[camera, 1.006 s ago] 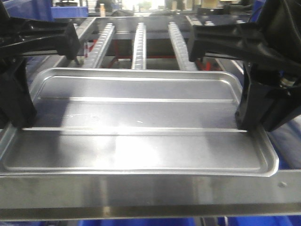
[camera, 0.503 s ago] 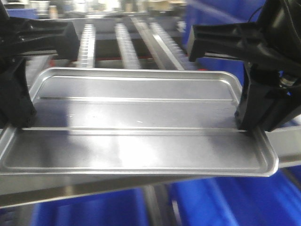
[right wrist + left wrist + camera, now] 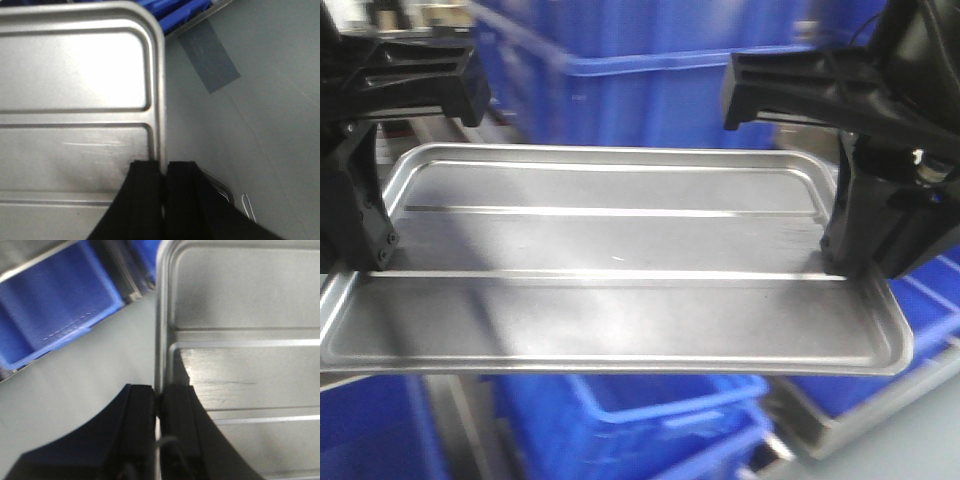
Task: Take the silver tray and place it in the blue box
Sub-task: 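Hold the tray level in both grippers while the base drives to the blue crate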
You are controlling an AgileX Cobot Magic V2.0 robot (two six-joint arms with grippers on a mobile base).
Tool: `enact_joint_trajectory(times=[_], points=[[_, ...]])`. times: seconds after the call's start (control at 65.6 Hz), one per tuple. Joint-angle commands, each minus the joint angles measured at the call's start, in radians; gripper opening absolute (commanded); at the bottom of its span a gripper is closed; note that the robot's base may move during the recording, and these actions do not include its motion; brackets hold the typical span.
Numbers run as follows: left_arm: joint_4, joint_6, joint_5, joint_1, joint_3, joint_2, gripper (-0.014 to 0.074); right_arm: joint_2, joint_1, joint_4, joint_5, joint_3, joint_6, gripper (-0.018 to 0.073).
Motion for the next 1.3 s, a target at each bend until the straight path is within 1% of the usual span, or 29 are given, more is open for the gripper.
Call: enact_joint_trajectory(times=[0.0, 1.281], points=[[0.018, 0.002, -0.019, 0.002, -0.026, -0.028, 0.0, -0.022, 0.001, -0.041, -0.029, -0.033, -0.001, 0.0059], [0.018, 0.002, -0.019, 0.002, -0.026, -0.028, 0.0, -0.022, 0.001, -0.041, -0.029, -0.033, -0.001, 0.0059]])
